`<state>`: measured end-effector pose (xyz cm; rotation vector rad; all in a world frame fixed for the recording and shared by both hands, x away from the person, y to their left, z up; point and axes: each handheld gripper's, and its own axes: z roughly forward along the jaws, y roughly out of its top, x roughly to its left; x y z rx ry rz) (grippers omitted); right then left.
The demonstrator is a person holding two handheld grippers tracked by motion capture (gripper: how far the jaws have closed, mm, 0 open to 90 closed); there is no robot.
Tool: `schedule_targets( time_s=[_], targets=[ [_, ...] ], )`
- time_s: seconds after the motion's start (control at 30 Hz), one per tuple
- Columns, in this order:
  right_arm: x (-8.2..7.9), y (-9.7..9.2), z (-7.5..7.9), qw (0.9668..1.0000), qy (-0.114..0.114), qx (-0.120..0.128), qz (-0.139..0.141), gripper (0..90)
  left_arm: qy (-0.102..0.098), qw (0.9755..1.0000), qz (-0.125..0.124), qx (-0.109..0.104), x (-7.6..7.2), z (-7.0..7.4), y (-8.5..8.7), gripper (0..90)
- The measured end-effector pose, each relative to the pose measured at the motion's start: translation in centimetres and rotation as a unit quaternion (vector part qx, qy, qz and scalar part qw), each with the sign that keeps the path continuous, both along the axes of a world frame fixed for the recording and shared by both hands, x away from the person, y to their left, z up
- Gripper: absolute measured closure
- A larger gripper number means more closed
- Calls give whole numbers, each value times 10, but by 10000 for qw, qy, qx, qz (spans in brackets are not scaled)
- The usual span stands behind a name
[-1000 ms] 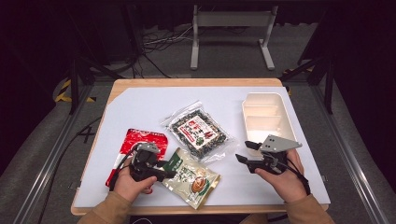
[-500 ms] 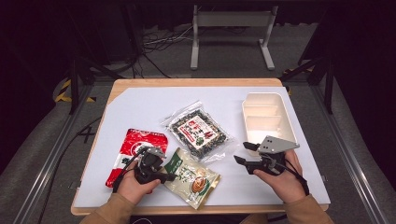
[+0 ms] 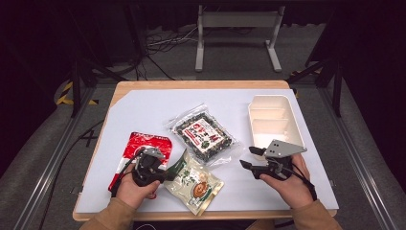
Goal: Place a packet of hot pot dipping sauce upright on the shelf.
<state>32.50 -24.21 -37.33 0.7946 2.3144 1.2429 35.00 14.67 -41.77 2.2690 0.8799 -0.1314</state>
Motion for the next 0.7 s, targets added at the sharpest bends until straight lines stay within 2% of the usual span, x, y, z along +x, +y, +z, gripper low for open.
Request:
schedule_targets(
  time_s=[0.07,0.1,0.17,0.23,0.3,0.4,0.5,0.53,0.57,0.7],
  targets=[
    [0,0,0,10000,17,-14,18,464,-122,9999,-59,-58,-3,9,2,896],
    [0,0,0,10000,17,-14,18,464,-122,9999,-59,-58,-3,9,2,896],
    [0,0,1,9998,96,-134,93,519,-331,9993,-173,-50,-8,20,5,896],
    [-1,0,1,9996,140,-181,138,554,-425,9988,-201,-141,-10,26,8,897],
    [-1,0,2,9996,154,-204,156,563,-451,9986,-214,-200,-12,31,9,897],
    [-1,1,2,9993,160,-279,203,576,-688,9968,-296,-261,-18,48,14,897],
    [-1,2,2,9992,164,-287,210,577,-794,9958,-346,-297,-21,55,14,897],
    [-1,3,2,9992,153,-304,222,578,-1018,9932,-471,-297,-25,64,14,897],
    [-1,3,3,9992,153,-303,229,579,-1018,9932,-471,-297,-25,64,14,897],
    [-3,4,5,9989,126,-331,294,589,-1411,9872,-706,-240,-34,79,14,897]
  ],
)
